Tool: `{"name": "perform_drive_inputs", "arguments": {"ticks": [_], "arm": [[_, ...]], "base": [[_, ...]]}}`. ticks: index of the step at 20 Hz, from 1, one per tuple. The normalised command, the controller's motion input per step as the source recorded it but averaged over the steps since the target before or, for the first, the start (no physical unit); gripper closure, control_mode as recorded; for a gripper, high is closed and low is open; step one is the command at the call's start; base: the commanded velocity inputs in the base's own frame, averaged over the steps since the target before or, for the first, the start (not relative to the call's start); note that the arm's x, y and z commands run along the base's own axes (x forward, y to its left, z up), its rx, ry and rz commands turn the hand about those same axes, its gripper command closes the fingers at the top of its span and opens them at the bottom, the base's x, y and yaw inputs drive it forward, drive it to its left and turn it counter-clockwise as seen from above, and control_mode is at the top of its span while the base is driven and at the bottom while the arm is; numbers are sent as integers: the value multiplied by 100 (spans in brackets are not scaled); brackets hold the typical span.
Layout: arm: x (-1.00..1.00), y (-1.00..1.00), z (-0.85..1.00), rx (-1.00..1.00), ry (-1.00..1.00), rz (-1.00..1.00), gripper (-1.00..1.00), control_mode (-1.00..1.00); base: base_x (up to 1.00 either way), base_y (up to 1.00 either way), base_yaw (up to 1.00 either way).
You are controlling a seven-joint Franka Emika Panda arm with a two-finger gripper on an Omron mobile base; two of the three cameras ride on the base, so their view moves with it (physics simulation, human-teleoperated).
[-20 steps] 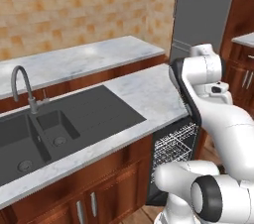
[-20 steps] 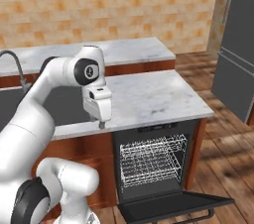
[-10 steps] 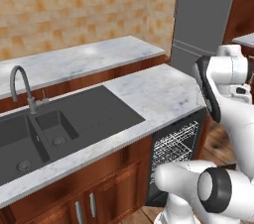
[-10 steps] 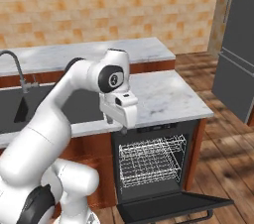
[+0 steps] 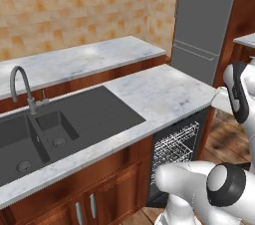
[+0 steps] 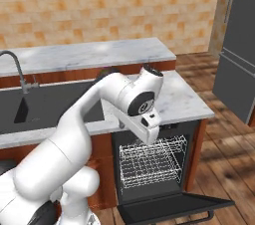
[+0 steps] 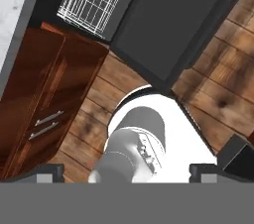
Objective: Open the dishwasher door and pull out the top rack.
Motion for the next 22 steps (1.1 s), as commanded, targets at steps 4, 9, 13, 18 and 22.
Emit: {"name": "perform_drive_inputs", "arguments": {"ticks": [4,9,13,18,22], "arm": [[28,-5,-40,23,-16,7,-100,-100],[20,0,-46,17,-16,8,-100,-100],[3,-1,-50,12,-21,6,-100,-100],[0,-1,-49,9,-29,7,-100,-100],[2,0,-36,7,-35,6,-100,-100]], "base": [[0,0,0],[0,0,0],[0,0,0],[0,0,0],[0,0,0]]}}
